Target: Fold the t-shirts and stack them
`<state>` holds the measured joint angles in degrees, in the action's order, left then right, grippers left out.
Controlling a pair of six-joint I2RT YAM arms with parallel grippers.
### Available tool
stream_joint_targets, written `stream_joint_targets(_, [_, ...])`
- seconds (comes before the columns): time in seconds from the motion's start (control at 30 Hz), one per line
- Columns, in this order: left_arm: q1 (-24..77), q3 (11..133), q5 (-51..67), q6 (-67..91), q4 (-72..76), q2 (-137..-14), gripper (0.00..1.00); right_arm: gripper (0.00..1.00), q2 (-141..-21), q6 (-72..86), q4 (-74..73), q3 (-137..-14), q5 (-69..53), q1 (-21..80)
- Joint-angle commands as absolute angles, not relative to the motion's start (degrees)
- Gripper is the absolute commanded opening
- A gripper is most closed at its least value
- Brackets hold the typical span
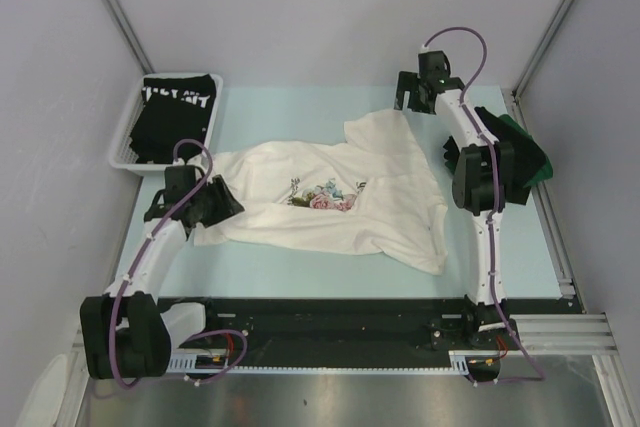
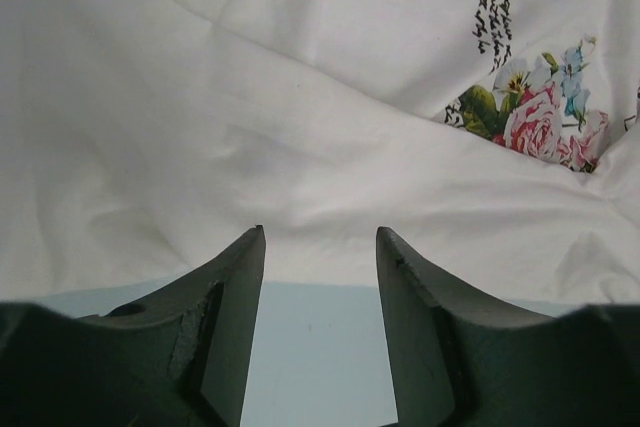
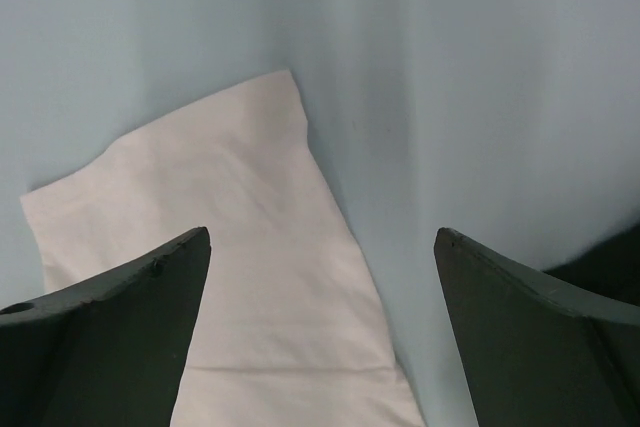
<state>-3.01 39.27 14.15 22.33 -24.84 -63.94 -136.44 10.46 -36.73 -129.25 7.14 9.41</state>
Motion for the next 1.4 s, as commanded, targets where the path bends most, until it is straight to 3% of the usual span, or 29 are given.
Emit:
stream_joint_targets(0.0, [-3.1,37.6,18.5,20.8,-25.9,-62.1,0.53,0.99,-138.3,8.9,-29.0,-129.8,0.6,7.5])
stream_joint_targets(0.23, [-3.2,41.2,22.8,21.3,-26.1,-64.2,0.47,0.97,-142.0,8.5,-24.4,-132.4,-4.9,7.6])
stream_joint_targets(0.63, [-3.2,43.9,28.3,23.0,-22.7,-67.1,0.5,0.91,-150.4,10.6,-21.4,-138.2,-10.5,7.7])
stream_joint_targets(0.93, [-3.1,44.7,28.5,22.5,-23.7,-67.8,0.51,0.8,-152.8,12.0,-21.1,-139.9,-11.4,7.8])
stream_joint_targets(1.03, [-3.1,44.8,28.7,22.4,-23.6,-67.9,0.51,0.75,-153.4,12.4,-20.8,-139.9,-11.4,7.8])
stream_joint_targets(1.17, [-3.2,44.8,28.9,22.3,-23.6,-68.1,0.52,0.52,-154.1,13.2,-20.8,-140.3,-12.6,7.7])
stream_joint_targets(1.37, [-3.2,44.6,28.9,22.2,-23.6,-68.1,0.52,0.33,-154.6,14.5,-21.0,-140.3,-13.2,7.7])
